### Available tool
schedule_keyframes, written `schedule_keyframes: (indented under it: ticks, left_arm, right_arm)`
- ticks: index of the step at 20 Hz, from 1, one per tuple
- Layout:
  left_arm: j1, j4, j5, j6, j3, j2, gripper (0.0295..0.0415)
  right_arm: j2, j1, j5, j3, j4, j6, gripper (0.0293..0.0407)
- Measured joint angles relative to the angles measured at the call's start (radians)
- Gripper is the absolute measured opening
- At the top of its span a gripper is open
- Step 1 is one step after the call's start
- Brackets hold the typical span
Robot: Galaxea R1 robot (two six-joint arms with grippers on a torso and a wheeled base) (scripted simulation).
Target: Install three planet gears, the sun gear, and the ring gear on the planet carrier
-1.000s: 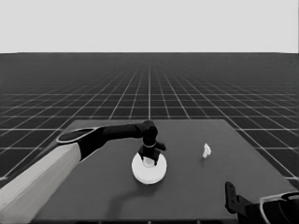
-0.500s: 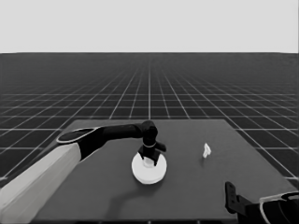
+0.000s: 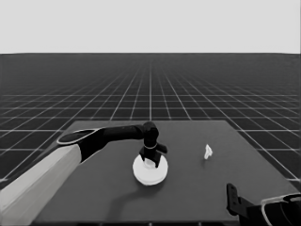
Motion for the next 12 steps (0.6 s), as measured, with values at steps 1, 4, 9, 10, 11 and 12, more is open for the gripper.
schedule_keyframes:
  ticks: [1, 4, 9, 10, 11, 12]
  left_arm:
    - [-0.041, -0.036, 0.011, -0.229, 0.030, -0.009, 0.0386]
    - [-0.099, -0.080, 0.024, -0.491, 0.052, -0.013, 0.0385]
    - [-0.111, -0.090, 0.029, -0.552, 0.054, -0.012, 0.0385]
    - [-0.111, -0.090, 0.029, -0.553, 0.054, -0.012, 0.0385]
    - [-0.196, -0.022, -0.318, -0.072, 0.503, -0.279, 0.0409]
    - [-0.292, 0.018, -0.531, 0.403, 0.855, -0.677, 0.0414]
  right_arm:
    - [0.000, 0.000, 0.000, 0.000, 0.000, 0.000, 0.0385]
    - [0.000, 0.000, 0.000, 0.000, 0.000, 0.000, 0.0385]
    - [0.000, 0.000, 0.000, 0.000, 0.000, 0.000, 0.0385]
    - [0.000, 0.000, 0.000, 0.000, 0.000, 0.000, 0.0385]
    - [0.137, 0.315, -0.083, -0.290, 0.484, 0.223, 0.0393]
    - [0.292, 0.456, -0.173, -0.643, 0.638, 0.304, 0.0392]
